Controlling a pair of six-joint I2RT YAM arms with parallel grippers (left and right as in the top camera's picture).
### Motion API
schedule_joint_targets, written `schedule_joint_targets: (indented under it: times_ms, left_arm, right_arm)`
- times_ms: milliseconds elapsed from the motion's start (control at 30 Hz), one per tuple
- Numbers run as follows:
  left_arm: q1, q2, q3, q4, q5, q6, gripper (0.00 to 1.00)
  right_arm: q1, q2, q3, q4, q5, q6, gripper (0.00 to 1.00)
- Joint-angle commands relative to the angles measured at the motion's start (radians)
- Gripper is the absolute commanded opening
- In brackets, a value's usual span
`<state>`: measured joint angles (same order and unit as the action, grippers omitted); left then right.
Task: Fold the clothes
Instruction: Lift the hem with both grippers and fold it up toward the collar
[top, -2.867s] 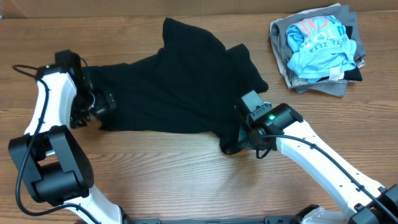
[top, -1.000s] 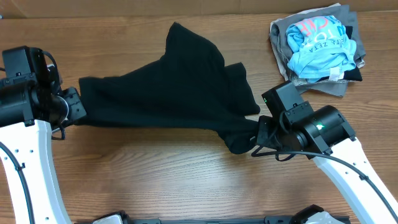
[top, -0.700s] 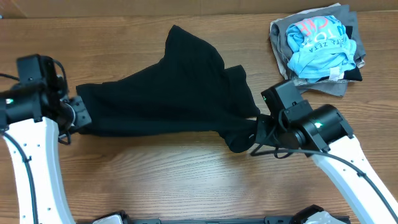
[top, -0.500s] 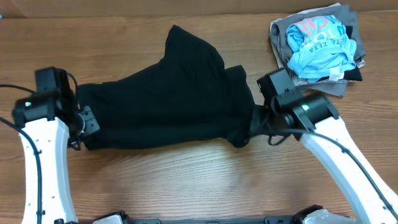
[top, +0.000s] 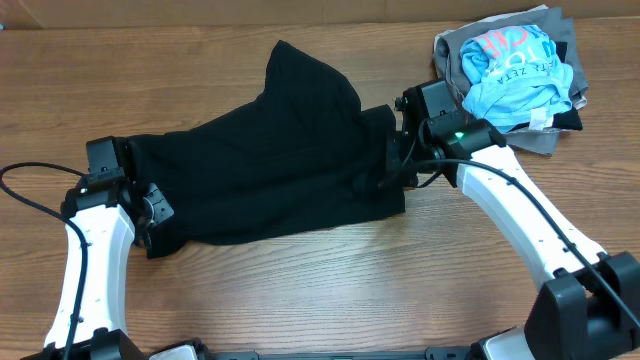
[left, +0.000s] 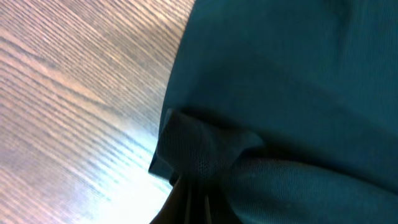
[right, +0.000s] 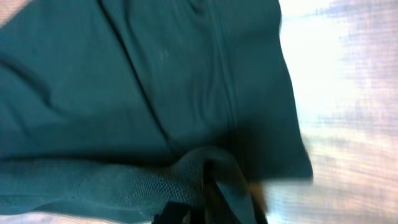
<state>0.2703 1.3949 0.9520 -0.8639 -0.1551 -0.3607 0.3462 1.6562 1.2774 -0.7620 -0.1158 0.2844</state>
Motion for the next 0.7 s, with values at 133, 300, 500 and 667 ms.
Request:
schedule_joint_targets:
  times_ms: [133,300,500,667]
  left_arm:
    - [0.005,0.011,-0.041,0.083,-0.063,-0.029,0.04]
    - [0.005,0.067,-0.041,0.161,-0.063,-0.029,0.04]
    - [0.005,0.165,-0.041,0.251,-0.065,-0.029,0.04]
    - [0.005,0.222,-0.041,0.304,-0.066,-0.029,0.06]
  right_arm:
    - [-0.007,0.104,0.02,0.101,-0.002,-0.055,0.04]
    - [-0.007,0.177,0.02,0.167,0.002,-0.077,0.04]
    - [-0.007,0.208,0.02,0.234,0.002,-0.08,0.04]
    - [-0.007,0.209,0.02,0.272,0.002,-0.103,0.04]
